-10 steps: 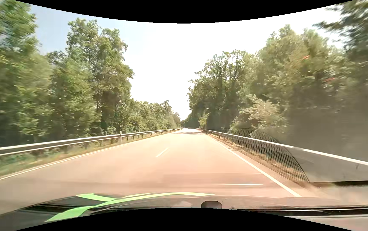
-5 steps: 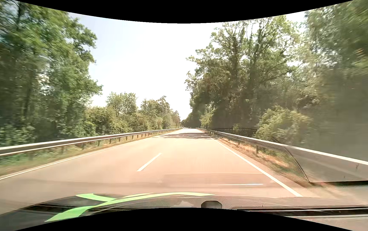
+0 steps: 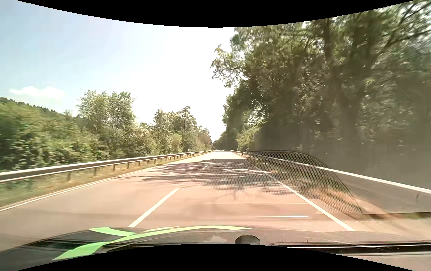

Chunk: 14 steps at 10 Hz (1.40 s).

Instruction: Follow the waypoints while adhering to traffic rules and regulations

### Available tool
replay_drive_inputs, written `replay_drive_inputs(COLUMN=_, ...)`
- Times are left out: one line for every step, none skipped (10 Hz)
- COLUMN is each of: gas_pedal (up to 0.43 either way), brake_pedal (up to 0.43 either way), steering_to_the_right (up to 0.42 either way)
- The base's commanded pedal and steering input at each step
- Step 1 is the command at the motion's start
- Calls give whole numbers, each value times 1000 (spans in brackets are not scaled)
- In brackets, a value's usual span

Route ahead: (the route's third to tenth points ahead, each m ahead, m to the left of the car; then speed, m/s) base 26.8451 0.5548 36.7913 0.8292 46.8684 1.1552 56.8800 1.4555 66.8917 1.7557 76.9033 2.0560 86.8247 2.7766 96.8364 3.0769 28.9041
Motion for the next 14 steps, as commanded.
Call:
replay_drive_inputs(gas_pedal=339, brake_pedal=0, steering_to_the_right=-3)
replay_drive_inputs(gas_pedal=339, brake_pedal=0, steering_to_the_right=-4)
replay_drive_inputs(gas_pedal=339, brake_pedal=0, steering_to_the_right=-4)
replay_drive_inputs(gas_pedal=339, brake_pedal=0, steering_to_the_right=-3)
replay_drive_inputs(gas_pedal=339, brake_pedal=0, steering_to_the_right=-3)
replay_drive_inputs(gas_pedal=339, brake_pedal=0, steering_to_the_right=-3)
replay_drive_inputs(gas_pedal=350, brake_pedal=0, steering_to_the_right=-3)
replay_drive_inputs(gas_pedal=350, brake_pedal=0, steering_to_the_right=-3)
replay_drive_inputs(gas_pedal=350, brake_pedal=0, steering_to_the_right=-3)
replay_drive_inputs(gas_pedal=350, brake_pedal=0, steering_to_the_right=-4)
replay_drive_inputs(gas_pedal=339, brake_pedal=0, steering_to_the_right=-3)
replay_drive_inputs(gas_pedal=311, brake_pedal=0, steering_to_the_right=-3)
replay_drive_inputs(gas_pedal=299, brake_pedal=0, steering_to_the_right=-3)
replay_drive_inputs(gas_pedal=299, brake_pedal=0, steering_to_the_right=-3)
